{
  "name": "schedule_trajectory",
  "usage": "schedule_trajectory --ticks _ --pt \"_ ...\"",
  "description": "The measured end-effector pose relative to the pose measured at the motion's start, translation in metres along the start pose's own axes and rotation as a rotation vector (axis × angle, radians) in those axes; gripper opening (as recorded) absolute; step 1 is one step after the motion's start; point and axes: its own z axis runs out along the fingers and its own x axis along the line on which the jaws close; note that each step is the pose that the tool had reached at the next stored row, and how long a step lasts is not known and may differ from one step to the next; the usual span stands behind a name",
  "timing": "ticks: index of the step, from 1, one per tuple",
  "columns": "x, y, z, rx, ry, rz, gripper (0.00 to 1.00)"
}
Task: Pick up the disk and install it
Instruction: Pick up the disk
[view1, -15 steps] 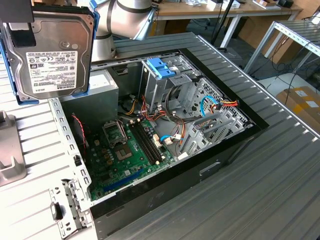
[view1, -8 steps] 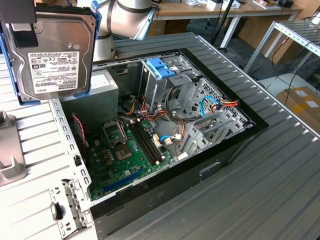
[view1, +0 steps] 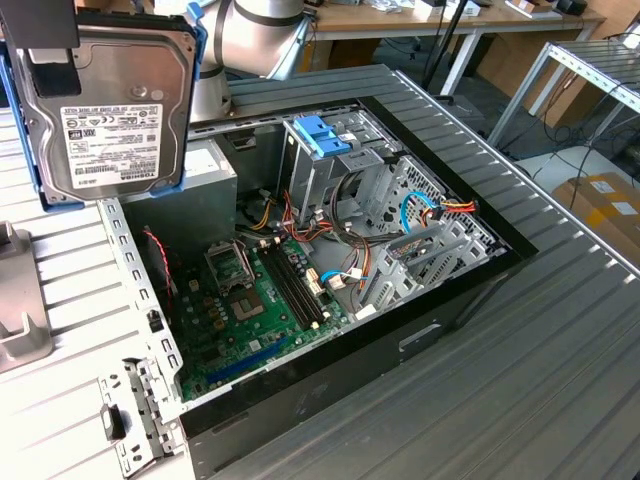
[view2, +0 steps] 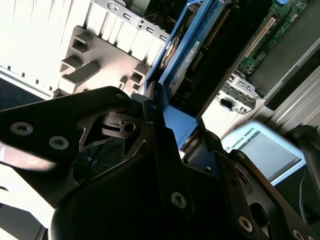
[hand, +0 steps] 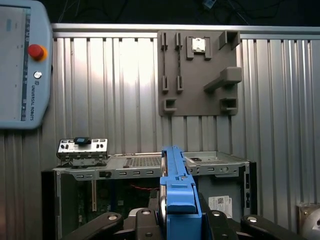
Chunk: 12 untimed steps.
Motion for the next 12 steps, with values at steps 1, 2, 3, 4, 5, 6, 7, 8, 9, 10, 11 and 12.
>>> schedule_trajectory --ticks 1,2,3,4,5,6,7,8,9,10,11,12 --pt "0.0002 -0.0003 0.0000 -0.0001 0.0001 0.000 0.37" --pt "0.0004 -0.0005 0.0000 0.0000 0.0000 0.000 0.37" --pt "0.0006 -0.0008 0.0000 0.0000 0.0001 0.000 0.37" --pt "0.0007 -0.0010 0.0000 0.0001 0.0001 0.000 0.37" --pt "0.0009 -0.0013 0.0000 0.0001 0.0002 0.000 0.37" --pt "0.0011 -0.0016 -0.0001 0.0000 0.0002 0.000 0.37" --pt "0.0012 -0.0019 -0.0001 0.0000 0.0003 0.000 0.37" --pt "0.0014 -0.0022 -0.0001 0.0001 0.0004 0.000 0.37" --pt "0.0016 -0.0025 -0.0001 0.0001 0.0004 0.000 0.37" --pt "0.0018 -0.0028 -0.0001 0.0001 0.0005 0.000 0.37" --pt "0.0020 -0.0031 -0.0001 0.0001 0.0005 0.000 0.37" --pt "0.0022 -0.0034 -0.0001 0.0000 0.0005 0.000 0.37"
